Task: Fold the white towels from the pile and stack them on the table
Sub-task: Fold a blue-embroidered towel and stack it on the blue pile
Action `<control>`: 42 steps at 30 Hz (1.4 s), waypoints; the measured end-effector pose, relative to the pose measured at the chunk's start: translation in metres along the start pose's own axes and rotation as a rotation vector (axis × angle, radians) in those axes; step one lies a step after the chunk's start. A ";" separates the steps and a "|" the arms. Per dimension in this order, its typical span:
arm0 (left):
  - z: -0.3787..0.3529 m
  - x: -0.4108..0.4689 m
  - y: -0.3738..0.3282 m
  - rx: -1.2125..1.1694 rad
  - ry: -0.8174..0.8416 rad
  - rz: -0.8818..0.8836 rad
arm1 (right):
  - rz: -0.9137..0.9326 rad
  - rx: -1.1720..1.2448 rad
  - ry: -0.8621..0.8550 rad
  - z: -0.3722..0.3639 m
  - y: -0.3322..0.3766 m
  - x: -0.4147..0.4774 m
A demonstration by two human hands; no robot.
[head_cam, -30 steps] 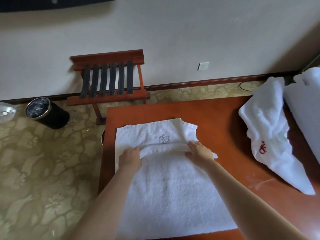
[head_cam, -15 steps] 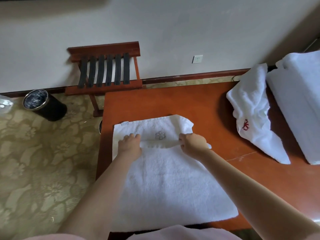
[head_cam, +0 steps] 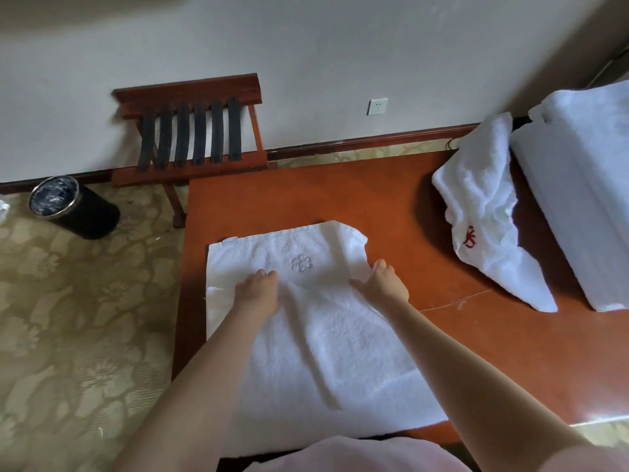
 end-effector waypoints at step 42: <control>0.015 -0.028 0.024 -0.569 -0.297 -0.026 | 0.424 -0.269 0.010 -0.057 0.066 -0.056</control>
Point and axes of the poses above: each hand's wrist, its own x-axis towards the middle knuckle, its own z-axis out of the back of the hand, y = z × x, the point moved 1 cm from there along x, towards the middle knuckle, and after that the axes turned 11 degrees about y, right-handed, at the moved point
